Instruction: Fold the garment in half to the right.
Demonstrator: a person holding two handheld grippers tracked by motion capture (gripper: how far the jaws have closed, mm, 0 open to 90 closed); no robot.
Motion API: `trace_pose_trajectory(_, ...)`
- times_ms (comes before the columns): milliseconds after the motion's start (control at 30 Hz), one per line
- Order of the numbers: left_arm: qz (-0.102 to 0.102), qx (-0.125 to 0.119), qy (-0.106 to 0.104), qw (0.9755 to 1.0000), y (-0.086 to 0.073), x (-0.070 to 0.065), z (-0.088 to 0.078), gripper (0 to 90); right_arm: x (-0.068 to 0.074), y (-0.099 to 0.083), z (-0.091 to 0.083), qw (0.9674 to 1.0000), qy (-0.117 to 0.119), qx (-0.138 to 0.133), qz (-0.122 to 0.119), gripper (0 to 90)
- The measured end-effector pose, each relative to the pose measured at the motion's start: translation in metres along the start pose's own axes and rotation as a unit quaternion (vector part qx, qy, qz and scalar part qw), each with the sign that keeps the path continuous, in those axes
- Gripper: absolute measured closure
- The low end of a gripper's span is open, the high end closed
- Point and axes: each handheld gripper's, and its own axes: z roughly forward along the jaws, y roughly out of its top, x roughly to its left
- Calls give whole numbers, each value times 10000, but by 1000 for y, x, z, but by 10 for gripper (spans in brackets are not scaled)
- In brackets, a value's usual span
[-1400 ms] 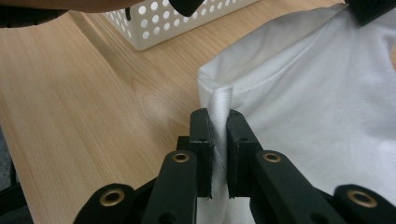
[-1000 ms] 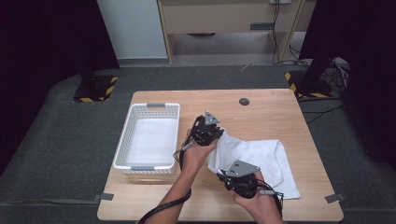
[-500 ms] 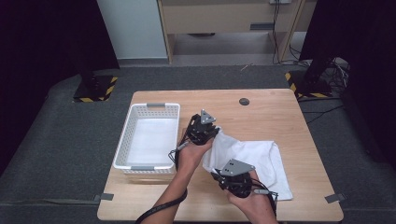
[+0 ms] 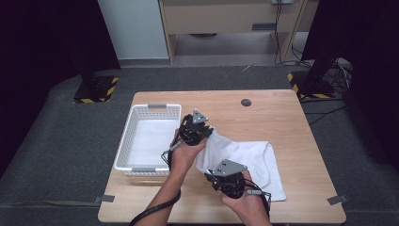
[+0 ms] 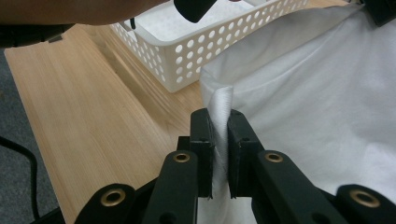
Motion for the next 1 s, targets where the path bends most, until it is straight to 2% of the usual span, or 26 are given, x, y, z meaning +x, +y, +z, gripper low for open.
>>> trace_pose_trajectory(400, -84, -39, 50, 9999, -6, 13, -13, 834, 10, 9, 13, 9999, 120, -38, 93, 825)
trace_pose_trajectory(567, -80, -36, 50, 9999, -3, 17, -19, 834, 10, 14, 15, 9996, 217, -112, 159, 823)
trace_pose_trajectory(800, 86, 19, -11, 10000, 20, -1, -16, 834, -4, 13, 0, 9985, 308, -281, 349, 826)
trace_pose_trajectory(1000, 137, 104, -108, 9998, 34, -14, -1, 835, -20, 5, -20, 9975, 259, -379, 539, 827)
